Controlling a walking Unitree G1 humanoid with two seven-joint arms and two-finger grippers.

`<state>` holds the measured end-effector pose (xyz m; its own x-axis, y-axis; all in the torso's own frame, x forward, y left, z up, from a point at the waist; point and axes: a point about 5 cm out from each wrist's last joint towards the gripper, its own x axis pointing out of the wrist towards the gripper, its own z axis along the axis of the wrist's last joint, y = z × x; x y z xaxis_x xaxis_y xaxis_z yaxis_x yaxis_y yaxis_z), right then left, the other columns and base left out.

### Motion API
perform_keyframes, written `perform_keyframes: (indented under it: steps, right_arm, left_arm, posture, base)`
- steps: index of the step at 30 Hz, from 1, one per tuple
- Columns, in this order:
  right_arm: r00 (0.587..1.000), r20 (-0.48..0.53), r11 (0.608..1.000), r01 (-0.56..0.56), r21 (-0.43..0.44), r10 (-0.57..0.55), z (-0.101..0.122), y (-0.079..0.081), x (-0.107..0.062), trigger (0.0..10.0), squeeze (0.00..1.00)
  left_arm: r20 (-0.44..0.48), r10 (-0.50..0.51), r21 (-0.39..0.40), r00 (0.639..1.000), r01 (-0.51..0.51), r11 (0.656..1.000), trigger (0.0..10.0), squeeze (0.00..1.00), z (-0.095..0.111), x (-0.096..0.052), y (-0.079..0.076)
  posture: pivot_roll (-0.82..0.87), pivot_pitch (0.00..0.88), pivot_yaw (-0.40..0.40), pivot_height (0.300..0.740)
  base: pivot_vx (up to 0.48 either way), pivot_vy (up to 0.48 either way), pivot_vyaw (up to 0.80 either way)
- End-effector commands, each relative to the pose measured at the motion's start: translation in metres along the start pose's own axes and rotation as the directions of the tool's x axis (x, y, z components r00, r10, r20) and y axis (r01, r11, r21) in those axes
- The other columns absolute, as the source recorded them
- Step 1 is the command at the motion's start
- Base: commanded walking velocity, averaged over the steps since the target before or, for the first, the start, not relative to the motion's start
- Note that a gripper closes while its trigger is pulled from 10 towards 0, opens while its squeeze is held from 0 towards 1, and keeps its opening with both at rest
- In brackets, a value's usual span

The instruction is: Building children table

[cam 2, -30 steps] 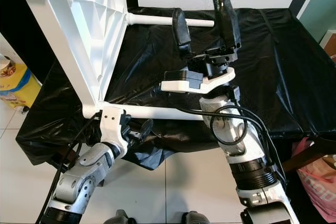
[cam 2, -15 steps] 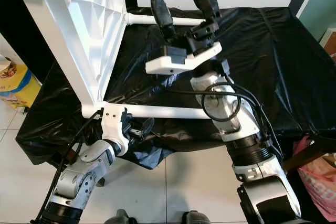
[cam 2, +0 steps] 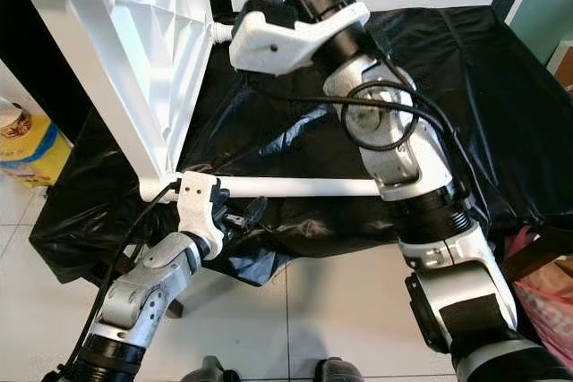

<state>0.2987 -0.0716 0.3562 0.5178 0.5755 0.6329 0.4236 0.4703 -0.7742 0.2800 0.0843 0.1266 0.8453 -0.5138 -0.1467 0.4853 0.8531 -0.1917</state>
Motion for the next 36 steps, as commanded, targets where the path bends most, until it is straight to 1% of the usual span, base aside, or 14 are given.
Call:
perform_keyframes:
  steps: [1, 4, 6, 8, 11, 14, 17, 20, 22, 26, 29, 31, 35, 36]
  right_arm:
    - [1.0, 0.022, 1.0, -0.015, -0.002, 0.015, 0.007, -0.005, 0.005, 10.0, 0.0]
    - [0.995, -0.007, 0.995, -0.097, 0.002, 0.097, 0.008, -0.004, 0.006, 10.0, 0.0]
    - [0.995, -0.007, 0.995, -0.097, 0.002, 0.097, 0.008, -0.004, 0.006, 10.0, 0.0]
    - [0.984, -0.045, 0.985, -0.172, 0.03, 0.173, 0.008, -0.002, 0.006, 10.0, 0.0]
    - [0.975, -0.081, 0.976, -0.203, 0.083, 0.209, 0.005, 0.001, 0.004, 10.0, 0.0]
    - [0.956, -0.154, 0.962, -0.228, 0.149, 0.25, 0.0, 0.002, 0.002, 10.0, 0.0]
    - [0.946, -0.196, 0.958, -0.223, 0.181, 0.257, -0.003, -0.001, 0.001, 10.0, 0.0]
    - [0.942, -0.217, 0.958, -0.216, 0.191, 0.256, -0.004, -0.004, 0.002, 10.0, 0.0]
    - [0.931, -0.279, 0.961, -0.179, 0.212, 0.235, -0.01, -0.014, 0.006, 10.0, 0.0]
    - [0.924, -0.319, 0.967, -0.147, 0.209, 0.21, -0.012, -0.021, 0.01, 10.0, 0.0]
    - [0.913, -0.361, 0.977, -0.136, 0.167, 0.189, -0.015, -0.026, 0.011, 10.0, 0.0]
    - [0.902, -0.389, 0.979, -0.134, 0.156, 0.185, -0.017, -0.027, 0.01, 10.0, 0.0]
    - [0.878, -0.442, 0.96, -0.061, 0.274, 0.182, -0.023, -0.026, 0.005, 10.0, 0.0]
    - [0.878, -0.442, 0.96, -0.061, 0.274, 0.182, -0.023, -0.026, 0.005, 10.0, 0.0]
  left_arm:
    - [-0.014, -0.102, -0.004, 0.995, 0.102, 0.995, 10.0, 0.0, -0.003, 0.003, -0.006]
    - [0.004, -0.081, -0.009, 0.997, 0.081, 0.997, 10.0, 0.0, 0.001, 0.012, -0.008]
    - [0.004, -0.081, -0.009, 0.997, 0.081, 0.997, 10.0, 0.0, 0.001, 0.012, -0.008]
    - [0.053, 0.004, -0.03, 0.999, -0.002, 1.0, 10.0, 0.0, 0.011, 0.028, -0.005]
    - [0.088, 0.066, -0.06, 0.994, -0.061, 0.996, 10.0, 0.0, 0.018, 0.038, -0.003]
    - [0.162, 0.248, -0.119, 0.955, -0.23, 0.966, 10.0, 0.0, 0.033, 0.059, 0.008]
    - [0.2, 0.318, -0.174, 0.927, -0.286, 0.942, 10.0, 0.0, 0.043, 0.069, 0.016]
    - [0.219, 0.33, -0.186, 0.919, -0.292, 0.938, 10.0, 0.0, 0.049, 0.074, 0.018]
    - [0.227, 0.365, -0.194, 0.903, -0.325, 0.925, 10.0, 0.0, 0.057, 0.083, 0.025]
    - [0.197, 0.394, -0.214, 0.897, -0.353, 0.911, 10.0, 0.0, 0.056, 0.087, 0.03]
    - [0.171, 0.444, -0.245, 0.88, -0.398, 0.884, 10.0, 0.0, 0.05, 0.087, 0.038]
    - [0.145, 0.504, -0.253, 0.852, -0.46, 0.851, 10.0, 0.0, 0.041, 0.084, 0.047]
    - [0.154, 0.621, -0.204, 0.768, -0.591, 0.781, 10.0, 0.0, 0.041, 0.072, 0.072]
    - [0.154, 0.621, -0.204, 0.768, -0.591, 0.781, 10.0, 0.0, 0.041, 0.072, 0.072]
  posture:
    - [-0.04, 0.08, 0.052, 0.74]
    - [-0.05, 0.082, 0.054, 0.74]
    - [-0.05, 0.082, 0.054, 0.74]
    - [-0.06, 0.083, 0.054, 0.74]
    - [-0.07, 0.083, 0.055, 0.74]
    - [-0.09, 0.081, 0.054, 0.74]
    - [-0.11, 0.08, 0.048, 0.74]
    - [-0.11, 0.079, 0.046, 0.74]
    - [-0.13, 0.078, 0.047, 0.74]
    - [-0.14, 0.079, 0.054, 0.74]
    - [-0.15, 0.079, 0.063, 0.74]
    - [-0.15, 0.08, 0.066, 0.74]
    - [-0.15, 0.083, 0.066, 0.74]
    - [-0.15, 0.083, 0.066, 0.74]
  base:
    - [0.0, 0.0, 0.0]
    - [0.0, 0.0, 0.0]
    - [0.0, 0.0, 0.0]
    - [0.0, 0.0, 0.0]
    - [0.0, 0.0, 0.0]
    - [0.0, 0.0, 0.0]
    - [0.0, 0.0, 0.0]
    - [0.0, 0.0, 0.0]
    - [0.0, 0.0, 0.0]
    - [0.0, 0.0, 0.0]
    - [0.0, 0.0, 0.0]
    - [0.0, 0.0, 0.0]
    - [0.0, 0.0, 0.0]
    - [0.0, 0.0, 0.0]
